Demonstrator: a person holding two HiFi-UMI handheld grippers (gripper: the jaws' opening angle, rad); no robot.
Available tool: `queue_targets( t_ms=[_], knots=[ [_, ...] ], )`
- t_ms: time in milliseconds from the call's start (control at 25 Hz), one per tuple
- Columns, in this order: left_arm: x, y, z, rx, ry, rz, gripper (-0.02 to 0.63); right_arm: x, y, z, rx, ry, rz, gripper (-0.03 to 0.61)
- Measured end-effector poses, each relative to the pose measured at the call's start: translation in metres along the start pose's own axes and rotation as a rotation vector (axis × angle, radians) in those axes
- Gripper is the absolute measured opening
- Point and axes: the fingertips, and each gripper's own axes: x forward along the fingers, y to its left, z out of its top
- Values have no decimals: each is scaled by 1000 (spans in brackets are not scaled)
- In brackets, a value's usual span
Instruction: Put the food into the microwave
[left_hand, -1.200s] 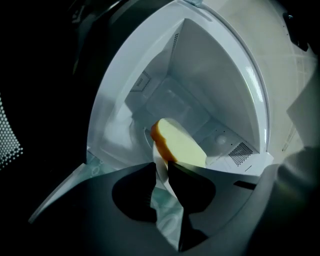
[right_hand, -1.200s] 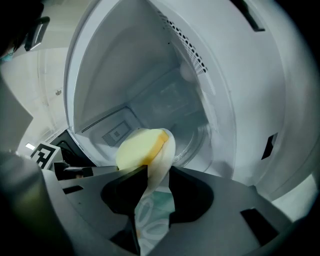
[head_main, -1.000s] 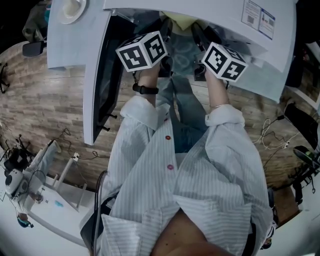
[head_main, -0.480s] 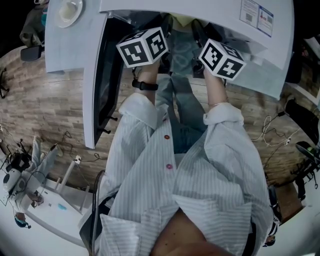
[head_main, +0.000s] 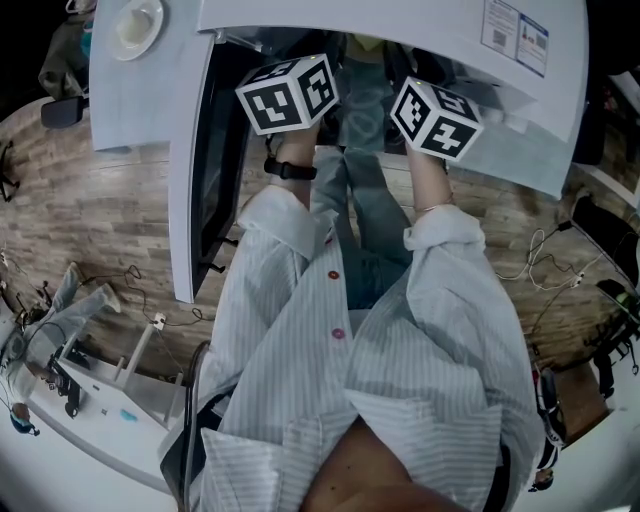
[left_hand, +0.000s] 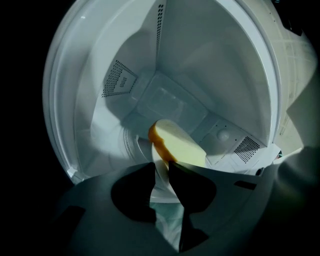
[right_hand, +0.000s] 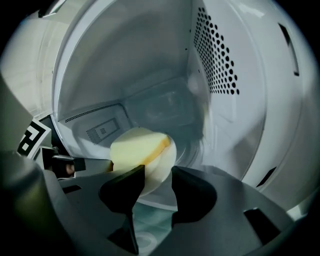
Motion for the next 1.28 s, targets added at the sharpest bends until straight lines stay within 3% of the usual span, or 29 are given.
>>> queue_targets(
  t_ms=[400, 760, 1280],
  knots=[
    [5, 4, 8, 54, -18, 28, 87, 9, 1, 8, -56, -20, -15, 173],
    [6, 9, 13, 184, -52, 88, 100, 11, -1, 9, -155, -42, -70, 181],
    [4, 9, 13, 170, -68, 88, 118, 11, -5, 8, -121, -41, -63, 181]
  ],
)
